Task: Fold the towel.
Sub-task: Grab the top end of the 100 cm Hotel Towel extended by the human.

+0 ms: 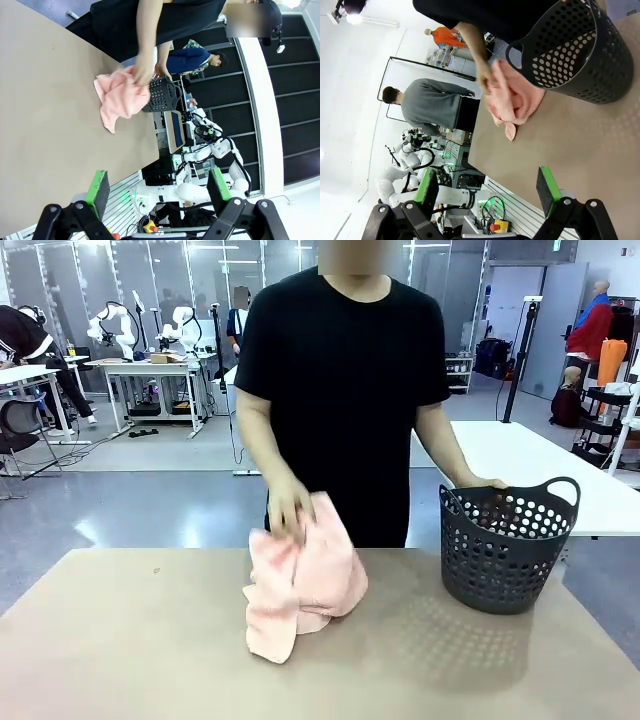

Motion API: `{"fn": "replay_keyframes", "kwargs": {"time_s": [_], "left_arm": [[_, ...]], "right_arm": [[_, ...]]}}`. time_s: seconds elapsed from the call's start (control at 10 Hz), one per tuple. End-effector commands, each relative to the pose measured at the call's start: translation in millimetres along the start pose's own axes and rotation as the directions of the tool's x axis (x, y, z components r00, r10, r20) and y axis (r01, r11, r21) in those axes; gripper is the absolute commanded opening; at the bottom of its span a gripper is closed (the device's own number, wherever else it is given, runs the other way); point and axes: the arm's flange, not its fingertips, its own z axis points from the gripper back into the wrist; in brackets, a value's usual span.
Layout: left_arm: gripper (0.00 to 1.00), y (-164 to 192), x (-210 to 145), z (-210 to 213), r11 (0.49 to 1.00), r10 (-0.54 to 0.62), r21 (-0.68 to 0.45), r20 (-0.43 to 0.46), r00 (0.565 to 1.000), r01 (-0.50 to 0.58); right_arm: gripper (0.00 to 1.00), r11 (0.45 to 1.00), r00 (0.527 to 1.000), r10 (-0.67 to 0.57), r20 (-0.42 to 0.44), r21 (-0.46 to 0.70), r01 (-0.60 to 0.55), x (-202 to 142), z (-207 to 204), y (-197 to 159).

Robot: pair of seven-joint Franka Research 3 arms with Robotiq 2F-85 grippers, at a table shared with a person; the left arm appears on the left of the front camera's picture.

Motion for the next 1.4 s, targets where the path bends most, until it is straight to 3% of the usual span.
{"fn": "replay_keyframes", "kwargs": {"time_s": [0.0, 1.3], "left_arm": [[1.0, -1.2, -1.6, 0.8, 1.0, -0.018, -0.018, -0.001, 1.0, 0.018], [1.0, -1.2, -1.6, 0.8, 1.0, -0.018, -0.018, -0.001, 1.0, 0.018]], "right_arm": [[1.0, 1.0, 1.0, 0.004, -0.004, 0.003, -0.004, 0.9, 2.2, 2.5], [1.0, 1.0, 1.0, 0.004, -0.004, 0.003, -0.004, 0.9, 2.2, 2.5]]}}
